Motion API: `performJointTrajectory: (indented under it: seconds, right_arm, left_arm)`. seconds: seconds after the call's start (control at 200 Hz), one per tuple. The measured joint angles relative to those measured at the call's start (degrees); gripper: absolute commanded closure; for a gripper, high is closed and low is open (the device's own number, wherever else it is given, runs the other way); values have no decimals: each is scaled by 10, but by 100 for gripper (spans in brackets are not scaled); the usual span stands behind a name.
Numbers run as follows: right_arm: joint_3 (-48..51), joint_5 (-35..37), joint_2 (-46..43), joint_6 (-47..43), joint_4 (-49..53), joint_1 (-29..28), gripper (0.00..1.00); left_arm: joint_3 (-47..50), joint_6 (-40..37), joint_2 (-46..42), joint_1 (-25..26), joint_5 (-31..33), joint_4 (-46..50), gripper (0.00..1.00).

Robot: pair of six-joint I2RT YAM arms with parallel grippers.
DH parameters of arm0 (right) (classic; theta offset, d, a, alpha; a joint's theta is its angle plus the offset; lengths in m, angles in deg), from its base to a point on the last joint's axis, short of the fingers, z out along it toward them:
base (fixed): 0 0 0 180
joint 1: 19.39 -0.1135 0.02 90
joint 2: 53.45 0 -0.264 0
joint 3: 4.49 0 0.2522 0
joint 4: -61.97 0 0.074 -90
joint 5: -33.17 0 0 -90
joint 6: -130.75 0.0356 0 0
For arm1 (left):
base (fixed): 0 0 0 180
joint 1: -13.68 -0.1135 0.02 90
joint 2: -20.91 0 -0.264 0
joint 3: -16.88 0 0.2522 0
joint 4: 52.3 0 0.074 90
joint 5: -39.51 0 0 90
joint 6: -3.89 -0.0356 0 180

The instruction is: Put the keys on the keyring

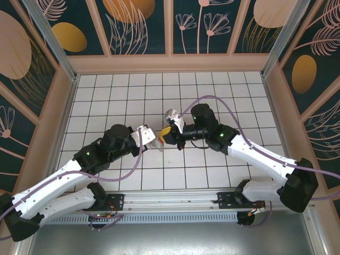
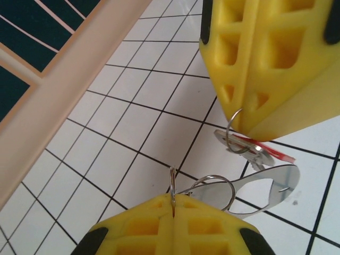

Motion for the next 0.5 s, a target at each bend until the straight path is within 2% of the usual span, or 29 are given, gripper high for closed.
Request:
performJointTrajectory:
  seconds: [0.5]
  right_arm:
    - [0, -11, 23, 5, -23, 3, 100]
  left_arm:
    - [0, -15, 0, 15, 32, 0, 100]
